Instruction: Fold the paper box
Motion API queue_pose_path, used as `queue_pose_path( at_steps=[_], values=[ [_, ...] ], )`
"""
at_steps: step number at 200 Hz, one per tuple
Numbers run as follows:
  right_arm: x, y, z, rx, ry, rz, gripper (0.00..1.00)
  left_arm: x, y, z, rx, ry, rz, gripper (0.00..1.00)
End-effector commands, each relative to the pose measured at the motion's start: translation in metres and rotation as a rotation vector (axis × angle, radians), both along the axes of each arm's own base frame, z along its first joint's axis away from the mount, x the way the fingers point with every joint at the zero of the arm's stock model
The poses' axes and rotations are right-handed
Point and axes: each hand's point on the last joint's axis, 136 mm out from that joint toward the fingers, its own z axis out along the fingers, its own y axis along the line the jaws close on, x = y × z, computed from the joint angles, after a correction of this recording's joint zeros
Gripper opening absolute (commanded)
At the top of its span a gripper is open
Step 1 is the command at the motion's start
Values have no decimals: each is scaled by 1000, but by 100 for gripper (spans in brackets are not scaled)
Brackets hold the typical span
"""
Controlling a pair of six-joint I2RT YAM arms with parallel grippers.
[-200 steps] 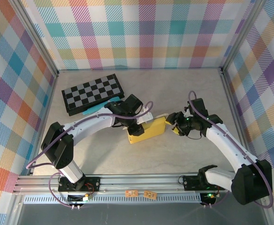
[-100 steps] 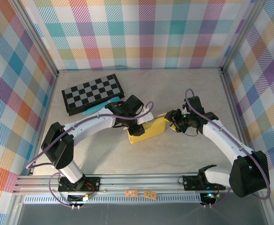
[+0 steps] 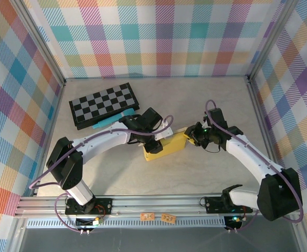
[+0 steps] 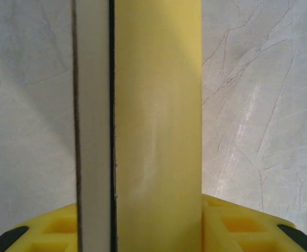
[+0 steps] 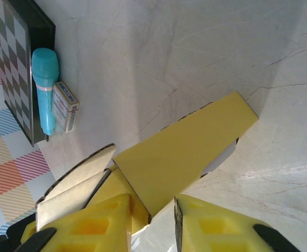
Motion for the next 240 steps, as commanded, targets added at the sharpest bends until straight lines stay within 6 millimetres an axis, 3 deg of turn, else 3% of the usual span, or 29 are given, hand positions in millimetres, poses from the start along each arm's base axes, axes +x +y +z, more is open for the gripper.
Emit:
queue_pose_path(
  at_steps=[1,49,81,105,185,240],
  values=[
    [-38,-29,-40,-188,178,12,29,-8,-5,-13,34,31,-12,40],
    [-7,-21,63,-280,-271,313,40,-7,1,-15,70,4,-37,34],
    [4,-30,99,-439,-502,501,44,-6,7,-16,114,-17,-84,33],
    [7,-30,100,-509,-566,625,45,-6,15,-15,136,-27,-120,33],
    [-13,-1,68,-495,-627,1058,38,-16,64,-17,144,28,-210,34],
    [-20,22,52,-379,-681,1265,40,-11,70,-18,123,48,-217,35]
  ],
)
